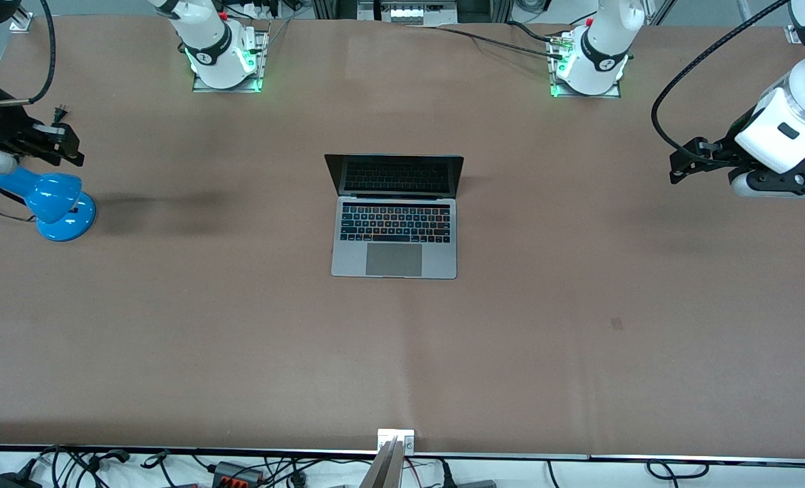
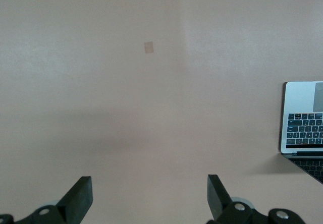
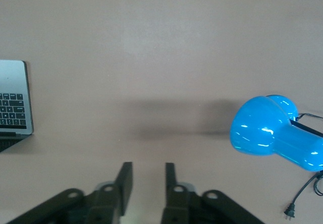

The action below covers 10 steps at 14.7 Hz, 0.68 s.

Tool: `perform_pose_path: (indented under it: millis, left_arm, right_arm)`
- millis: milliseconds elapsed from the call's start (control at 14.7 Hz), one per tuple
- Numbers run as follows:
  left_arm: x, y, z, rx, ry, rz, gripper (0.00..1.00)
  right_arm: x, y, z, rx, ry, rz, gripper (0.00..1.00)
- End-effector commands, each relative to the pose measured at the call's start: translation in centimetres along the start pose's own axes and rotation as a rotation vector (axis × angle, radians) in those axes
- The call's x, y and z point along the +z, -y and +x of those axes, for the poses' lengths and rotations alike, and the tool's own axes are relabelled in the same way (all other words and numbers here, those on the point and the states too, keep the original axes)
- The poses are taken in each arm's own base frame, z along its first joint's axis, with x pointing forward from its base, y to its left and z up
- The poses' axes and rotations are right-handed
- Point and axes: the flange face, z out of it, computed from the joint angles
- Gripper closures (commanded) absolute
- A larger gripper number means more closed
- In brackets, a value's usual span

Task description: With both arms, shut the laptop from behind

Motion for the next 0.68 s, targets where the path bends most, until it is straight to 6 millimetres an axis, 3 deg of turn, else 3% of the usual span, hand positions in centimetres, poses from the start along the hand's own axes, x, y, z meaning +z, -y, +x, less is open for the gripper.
perform_pose_path:
  millis: [0, 136, 272, 408, 476, 613]
  left_arm:
    - [-0.1, -0.7, 0.5, 0.021, 0.002, -0.009, 0.00]
    - [0.0, -1.3, 1.0, 0.035, 0.031, -0.012, 0.00]
    - [0.8, -1.2, 1.9, 0.051, 0.053, -0.013, 0.00]
    - [2.2, -1.1, 2.5, 0.155, 0.077, -0.015, 0.00]
    - [3.2, -1.2, 2.9, 0.207, 0.093, -0.024, 0.07]
    - [3.6, -0.8, 2.8, 0.194, 0.117, -0.032, 0.60]
  right_arm:
    - [0.8, 1.5, -0.4, -0.029, 0.040, 0.000, 1.00]
    - [1.2, 3.6, -0.2, -0.064, 0.051, -0.003, 1.00]
    - [2.3, 7.0, 0.1, -0.124, 0.067, -0.004, 1.00]
    - [3.4, 9.1, 0.5, -0.118, 0.085, 0.013, 1.00]
    - [3.6, 10.0, 0.4, -0.102, 0.089, 0.019, 1.00]
    - [4.2, 12.1, 0.3, -0.100, 0.100, 0.012, 1.00]
